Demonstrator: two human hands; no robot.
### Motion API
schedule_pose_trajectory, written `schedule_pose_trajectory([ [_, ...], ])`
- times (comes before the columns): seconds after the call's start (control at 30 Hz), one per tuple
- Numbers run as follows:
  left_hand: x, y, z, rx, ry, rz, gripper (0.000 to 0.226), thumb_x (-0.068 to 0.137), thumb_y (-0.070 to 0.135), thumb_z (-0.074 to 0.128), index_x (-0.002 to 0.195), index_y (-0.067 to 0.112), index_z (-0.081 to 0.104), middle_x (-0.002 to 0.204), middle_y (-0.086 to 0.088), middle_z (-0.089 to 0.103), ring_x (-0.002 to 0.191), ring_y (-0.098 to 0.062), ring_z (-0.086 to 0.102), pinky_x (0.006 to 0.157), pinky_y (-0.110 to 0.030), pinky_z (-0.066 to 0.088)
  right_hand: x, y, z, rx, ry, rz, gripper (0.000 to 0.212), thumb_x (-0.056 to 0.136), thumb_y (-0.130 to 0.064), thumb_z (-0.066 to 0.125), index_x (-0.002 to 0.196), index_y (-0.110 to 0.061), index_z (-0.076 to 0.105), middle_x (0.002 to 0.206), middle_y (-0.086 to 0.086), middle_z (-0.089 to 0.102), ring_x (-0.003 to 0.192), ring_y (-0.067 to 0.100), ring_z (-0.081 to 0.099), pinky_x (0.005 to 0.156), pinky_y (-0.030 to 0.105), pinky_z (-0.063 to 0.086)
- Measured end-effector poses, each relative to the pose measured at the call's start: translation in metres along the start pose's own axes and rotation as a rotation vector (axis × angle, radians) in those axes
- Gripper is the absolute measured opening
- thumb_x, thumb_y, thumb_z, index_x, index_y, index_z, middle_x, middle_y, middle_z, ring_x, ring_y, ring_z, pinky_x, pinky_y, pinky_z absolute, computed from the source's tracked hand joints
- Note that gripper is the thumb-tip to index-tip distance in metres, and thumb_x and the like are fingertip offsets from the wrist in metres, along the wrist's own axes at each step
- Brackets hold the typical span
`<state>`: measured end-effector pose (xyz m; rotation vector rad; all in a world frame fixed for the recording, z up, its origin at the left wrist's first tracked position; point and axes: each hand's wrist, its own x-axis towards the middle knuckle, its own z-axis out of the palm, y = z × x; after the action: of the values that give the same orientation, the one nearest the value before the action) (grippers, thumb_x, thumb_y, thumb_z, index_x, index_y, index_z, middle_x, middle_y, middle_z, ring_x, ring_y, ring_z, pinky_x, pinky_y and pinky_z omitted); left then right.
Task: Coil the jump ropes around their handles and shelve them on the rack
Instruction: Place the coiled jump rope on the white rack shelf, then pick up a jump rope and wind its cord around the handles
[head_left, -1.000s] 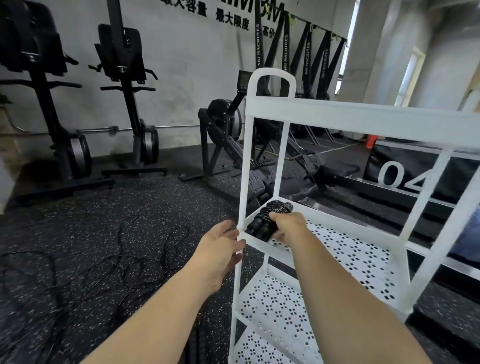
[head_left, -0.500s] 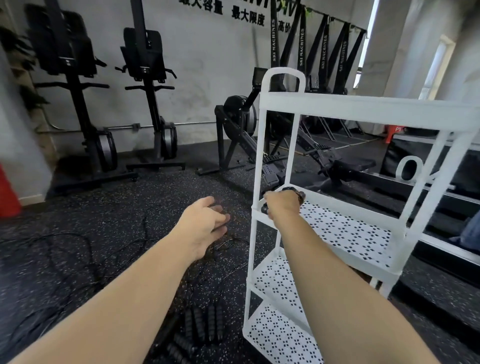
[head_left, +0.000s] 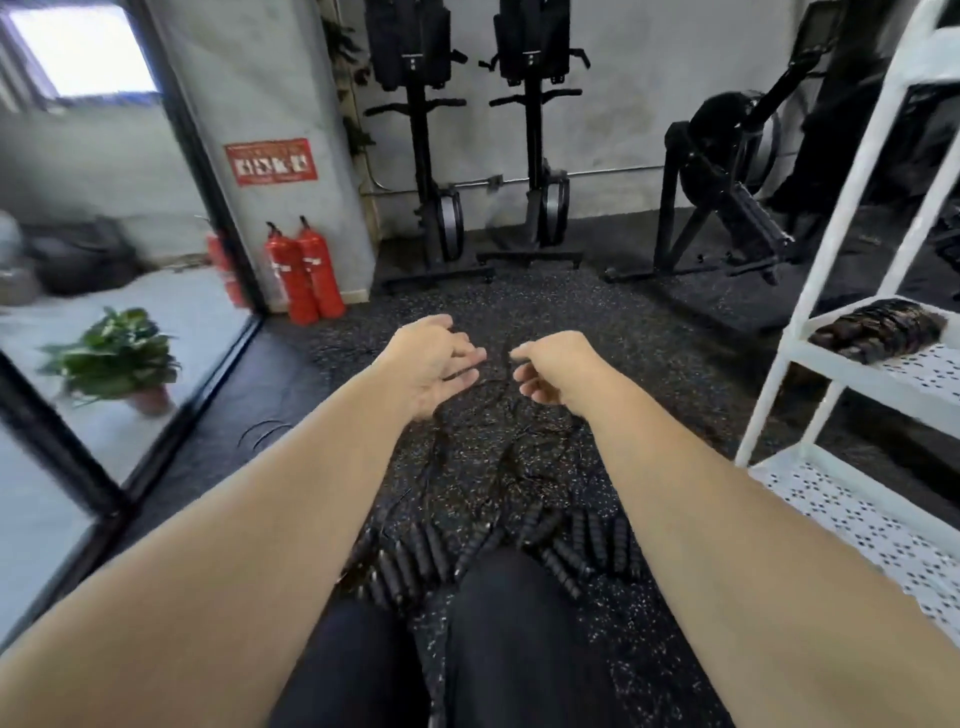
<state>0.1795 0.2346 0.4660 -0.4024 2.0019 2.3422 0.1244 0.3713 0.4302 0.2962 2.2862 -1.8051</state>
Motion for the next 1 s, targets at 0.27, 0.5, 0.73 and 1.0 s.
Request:
schedule_pose_trajectory([
  [0.27, 0.062, -0.044, -0.140, -0.002, 0.253, -0.155, 0.053, 0.099, -0.010, 0.043, 0.147, 0.013, 0.039, 0.127, -0.011, 0.064, 0.098, -0.019, 0.068, 0.081, -0.030, 0.053, 0.055, 0.045, 0.097, -0.112, -0.135, 0.099, 0.010, 0.092, -0.013, 0.058, 0.085, -0.006, 0.060, 0.067, 0.007, 0.059, 0.047, 0.015, 0.050, 0.035, 0.017, 0.036],
  [0.5, 0.137, -0.114, -0.219, 0.025, 0.324, -0.330, 0.051, 0.095, -0.010, 0.051, 0.141, 0.011, 0.045, 0.111, -0.011, 0.072, 0.093, -0.018, 0.070, 0.088, -0.033, 0.056, 0.122, 0.091, 0.178, -0.139, -0.242, 0.187, 0.008, 0.091, -0.009, 0.058, 0.085, -0.004, 0.060, 0.067, 0.009, 0.059, 0.047, 0.016, 0.048, 0.037, 0.020, 0.036],
  [0.73, 0.197, -0.199, -0.277, 0.002, 0.392, -0.470, 0.047, 0.096, -0.010, 0.051, 0.139, 0.009, 0.048, 0.111, -0.010, 0.071, 0.105, -0.020, 0.070, 0.086, -0.032, 0.056, 0.187, 0.144, 0.250, -0.288, -0.293, 0.276, 0.010, 0.088, -0.012, 0.058, 0.082, -0.005, 0.062, 0.067, 0.007, 0.062, 0.047, 0.017, 0.051, 0.041, 0.021, 0.036],
  [1.0, 0.224, -0.299, -0.341, 0.001, 0.509, -0.620, 0.043, 0.096, -0.012, 0.049, 0.135, 0.006, 0.047, 0.113, -0.013, 0.068, 0.099, -0.020, 0.068, 0.075, -0.025, 0.057, 0.230, 0.210, 0.311, -0.359, -0.383, 0.346, 0.012, 0.087, -0.009, 0.056, 0.091, -0.003, 0.066, 0.066, 0.006, 0.060, 0.049, 0.018, 0.050, 0.043, 0.022, 0.037],
])
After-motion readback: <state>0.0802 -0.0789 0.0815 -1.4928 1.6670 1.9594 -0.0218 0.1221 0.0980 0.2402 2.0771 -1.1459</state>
